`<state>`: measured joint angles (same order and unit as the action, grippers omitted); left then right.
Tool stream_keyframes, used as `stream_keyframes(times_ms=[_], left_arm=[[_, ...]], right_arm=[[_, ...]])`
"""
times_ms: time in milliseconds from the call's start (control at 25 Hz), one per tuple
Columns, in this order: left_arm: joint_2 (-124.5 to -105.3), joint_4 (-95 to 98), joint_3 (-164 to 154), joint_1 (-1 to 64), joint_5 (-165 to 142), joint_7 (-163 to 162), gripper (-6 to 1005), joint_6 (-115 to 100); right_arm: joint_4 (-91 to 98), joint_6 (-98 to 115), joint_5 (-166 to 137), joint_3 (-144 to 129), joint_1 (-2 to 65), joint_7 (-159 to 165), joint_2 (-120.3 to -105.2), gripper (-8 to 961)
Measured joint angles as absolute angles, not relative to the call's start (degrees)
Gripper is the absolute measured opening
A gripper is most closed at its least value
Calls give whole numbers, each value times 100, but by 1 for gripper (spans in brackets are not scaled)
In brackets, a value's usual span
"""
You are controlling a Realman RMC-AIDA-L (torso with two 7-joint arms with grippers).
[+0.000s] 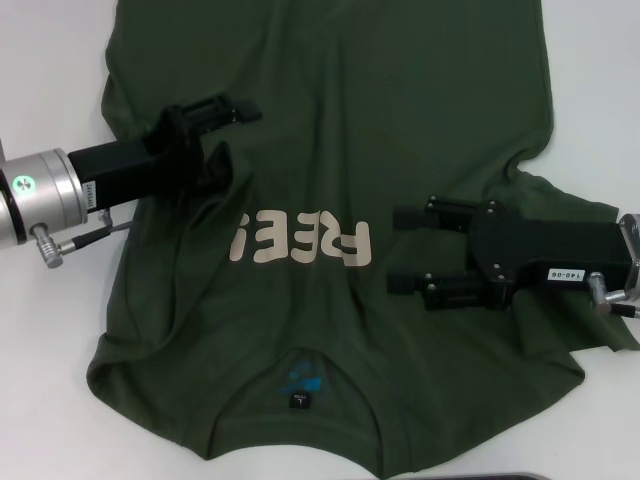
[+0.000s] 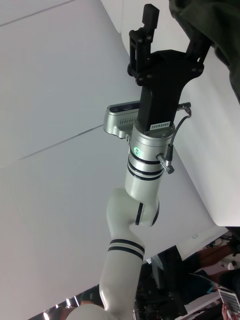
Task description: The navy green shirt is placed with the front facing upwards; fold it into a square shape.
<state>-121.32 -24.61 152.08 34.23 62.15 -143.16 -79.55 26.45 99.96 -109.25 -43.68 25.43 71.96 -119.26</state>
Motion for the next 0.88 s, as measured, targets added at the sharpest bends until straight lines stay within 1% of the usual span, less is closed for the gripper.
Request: stream_keyframes(times_ms=[120,320,480,560,640,800,880], left_arm=[[-12136,-2461,15179,3433,6241,-14317,823,-8077],[-12160,-2467,15207,3453,6294,-14316,916,-8493],[-12189,-2466,15216,3421,6578,-14259,915,-8794],[-12168,-2483,15227,3359,6657,-14246,914,-8871],[-12111,-2507,15226,3278,6674,-14247,914,-8841],[-11931,-2498,15225,3052,6682,-14292,913,-8369],[-11901,-2486,15246,3001,6710,-14299,912,-8181]], right_arm=[[2645,9996,-10925,-4368,2540,7197,-11925,914],[2645,9998,-10925,-4368,2540,7198,-11915,914],[2645,9995,-10925,-4368,2552,7198,-11904,914],[2645,9976,-10925,-4368,2553,7198,-11899,914],[2645,9957,-10925,-4368,2539,7198,-11896,914],[2646,9937,-10925,-4364,2512,7195,-11879,914],[2645,9908,-10925,-4361,2507,7197,-11876,914]])
